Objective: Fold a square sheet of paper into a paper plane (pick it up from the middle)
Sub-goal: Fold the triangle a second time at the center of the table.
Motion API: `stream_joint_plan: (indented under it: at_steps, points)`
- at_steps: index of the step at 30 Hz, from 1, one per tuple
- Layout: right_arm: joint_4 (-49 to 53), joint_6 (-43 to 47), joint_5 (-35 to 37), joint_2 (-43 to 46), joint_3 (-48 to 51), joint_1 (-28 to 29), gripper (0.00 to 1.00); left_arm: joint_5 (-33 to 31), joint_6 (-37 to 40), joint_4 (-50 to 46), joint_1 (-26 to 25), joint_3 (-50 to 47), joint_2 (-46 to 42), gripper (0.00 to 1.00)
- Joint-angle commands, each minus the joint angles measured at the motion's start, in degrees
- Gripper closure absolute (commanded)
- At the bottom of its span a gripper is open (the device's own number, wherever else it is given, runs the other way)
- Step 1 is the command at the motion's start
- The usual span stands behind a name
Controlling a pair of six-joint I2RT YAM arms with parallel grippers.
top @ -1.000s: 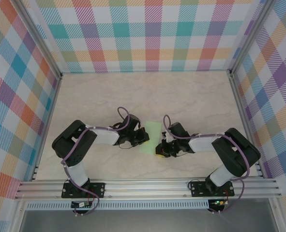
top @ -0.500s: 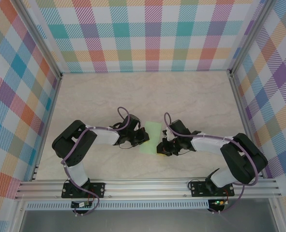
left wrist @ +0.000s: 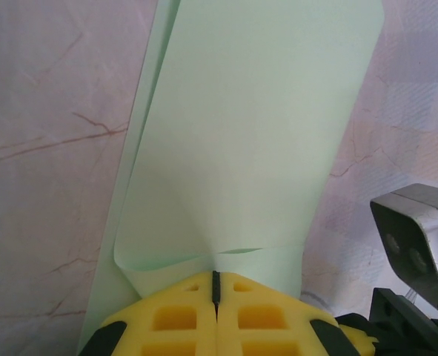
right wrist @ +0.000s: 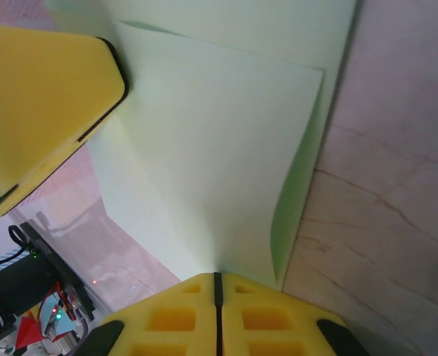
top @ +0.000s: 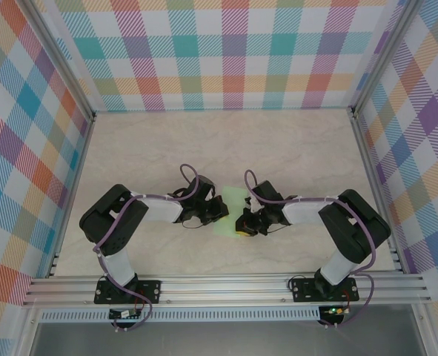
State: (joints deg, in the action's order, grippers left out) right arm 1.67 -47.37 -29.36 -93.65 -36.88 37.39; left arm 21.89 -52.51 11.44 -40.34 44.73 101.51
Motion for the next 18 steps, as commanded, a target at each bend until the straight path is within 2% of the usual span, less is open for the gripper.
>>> stream_joint_plan:
  at_steps: [1, 7, 10, 18]
  points:
    - [1.5, -0.1, 1.3, -0.7, 1.7, 0.0, 0.93, -0.8, 2.2, -6.2, -1.0, 1.4, -2.0, 1.00]
    - [1.7, -0.3, 2.2, -0.9, 1.8, 0.0, 0.94, -1.9, 3.2, -9.2, -1.0, 2.9, -7.6, 0.95]
    - [1.6, -0.4, 2.6, -0.9, 1.9, 0.0, 0.94, -2.5, 2.1, -9.6, -1.8, 2.0, -9.5, 0.99]
    - [1.0, -0.8, 2.8, -1.8, 2.1, 0.0, 0.94, -4.0, -1.3, -5.2, -6.1, 0.0, -7.4, 1.00]
